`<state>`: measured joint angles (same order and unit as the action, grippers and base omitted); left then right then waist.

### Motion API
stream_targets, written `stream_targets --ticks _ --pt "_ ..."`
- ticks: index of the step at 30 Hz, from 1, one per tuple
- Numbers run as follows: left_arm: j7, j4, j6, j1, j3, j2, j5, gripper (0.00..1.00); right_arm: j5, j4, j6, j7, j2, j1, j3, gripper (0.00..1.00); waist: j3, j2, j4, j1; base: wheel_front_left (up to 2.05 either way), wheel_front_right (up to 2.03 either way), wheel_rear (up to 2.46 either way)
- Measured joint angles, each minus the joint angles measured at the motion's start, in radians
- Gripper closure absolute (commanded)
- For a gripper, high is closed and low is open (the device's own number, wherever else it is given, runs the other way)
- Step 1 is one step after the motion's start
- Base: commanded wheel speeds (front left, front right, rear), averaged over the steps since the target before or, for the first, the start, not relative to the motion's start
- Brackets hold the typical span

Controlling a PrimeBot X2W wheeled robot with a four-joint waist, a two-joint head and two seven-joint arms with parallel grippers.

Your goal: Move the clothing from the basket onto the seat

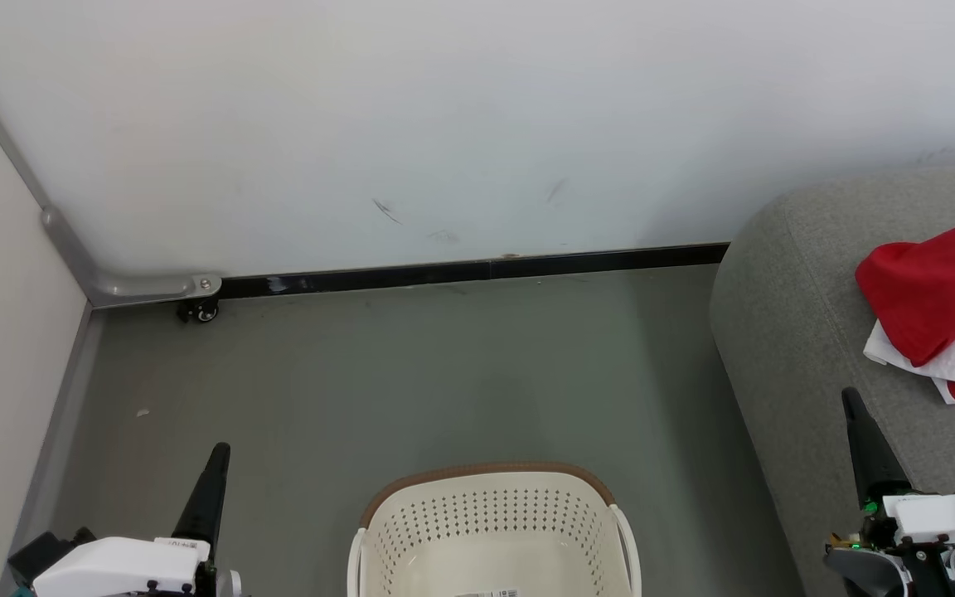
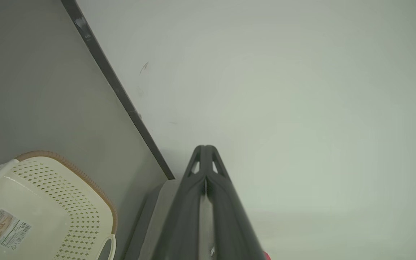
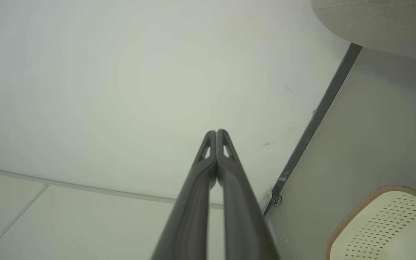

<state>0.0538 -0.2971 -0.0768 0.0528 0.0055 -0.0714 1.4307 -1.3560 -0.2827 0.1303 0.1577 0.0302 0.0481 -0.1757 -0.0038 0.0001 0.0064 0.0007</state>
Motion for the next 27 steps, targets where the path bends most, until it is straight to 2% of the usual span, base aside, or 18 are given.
stream_targets --ticks 15,27 --pt "0.052 0.009 -0.042 0.009 0.073 0.028 0.168 1.00 -0.231 -0.007 0.000 -0.010 0.004 0.026 0.016 1.00 0.006 0.0000 -0.007 -0.0001 0.00 0.00 0.00" --pt "0.053 0.009 -0.047 0.012 0.075 0.033 0.176 1.00 -0.239 -0.007 0.000 -0.021 0.006 0.035 0.022 1.00 0.006 0.0000 -0.007 -0.0002 0.00 0.00 0.00"
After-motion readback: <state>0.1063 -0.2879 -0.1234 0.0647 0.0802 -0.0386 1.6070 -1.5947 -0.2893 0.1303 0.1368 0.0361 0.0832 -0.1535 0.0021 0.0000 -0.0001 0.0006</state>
